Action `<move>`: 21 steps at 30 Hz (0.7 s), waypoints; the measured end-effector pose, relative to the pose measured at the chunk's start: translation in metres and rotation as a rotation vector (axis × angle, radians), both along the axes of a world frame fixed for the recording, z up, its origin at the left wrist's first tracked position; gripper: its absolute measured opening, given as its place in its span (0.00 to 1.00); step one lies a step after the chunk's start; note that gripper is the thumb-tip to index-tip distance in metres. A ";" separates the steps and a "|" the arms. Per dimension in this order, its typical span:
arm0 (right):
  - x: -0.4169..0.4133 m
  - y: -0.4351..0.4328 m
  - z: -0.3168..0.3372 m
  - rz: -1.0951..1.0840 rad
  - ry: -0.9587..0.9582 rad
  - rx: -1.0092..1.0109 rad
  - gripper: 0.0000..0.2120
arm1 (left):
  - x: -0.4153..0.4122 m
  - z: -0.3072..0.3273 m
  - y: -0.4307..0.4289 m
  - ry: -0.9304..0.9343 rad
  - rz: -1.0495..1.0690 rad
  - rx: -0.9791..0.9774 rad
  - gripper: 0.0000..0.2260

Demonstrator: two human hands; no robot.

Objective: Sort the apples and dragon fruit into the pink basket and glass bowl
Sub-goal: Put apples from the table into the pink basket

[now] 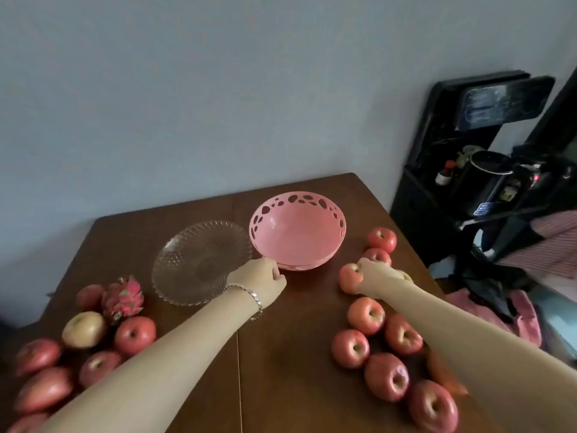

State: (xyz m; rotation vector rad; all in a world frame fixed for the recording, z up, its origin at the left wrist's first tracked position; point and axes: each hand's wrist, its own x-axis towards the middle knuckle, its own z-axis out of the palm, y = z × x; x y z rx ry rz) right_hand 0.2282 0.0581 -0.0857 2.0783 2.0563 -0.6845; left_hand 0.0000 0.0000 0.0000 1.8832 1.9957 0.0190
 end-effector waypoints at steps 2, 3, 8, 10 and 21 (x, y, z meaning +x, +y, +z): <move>-0.005 0.005 -0.009 -0.033 -0.016 -0.023 0.29 | 0.000 -0.013 0.007 -0.069 0.064 -0.023 0.10; -0.008 0.007 -0.015 -0.062 0.002 -0.035 0.34 | 0.001 -0.019 0.008 -0.121 0.101 -0.040 0.11; -0.021 0.029 -0.057 -0.236 0.042 -0.055 0.39 | 0.002 -0.057 0.043 -0.683 0.592 -0.200 0.23; -0.022 0.032 -0.070 -0.288 0.059 -0.057 0.39 | 0.004 -0.066 0.062 -0.966 0.857 -0.300 0.24; -0.007 0.025 -0.021 -0.360 0.358 0.092 0.33 | 0.008 -0.102 0.124 -1.307 1.242 -0.249 0.15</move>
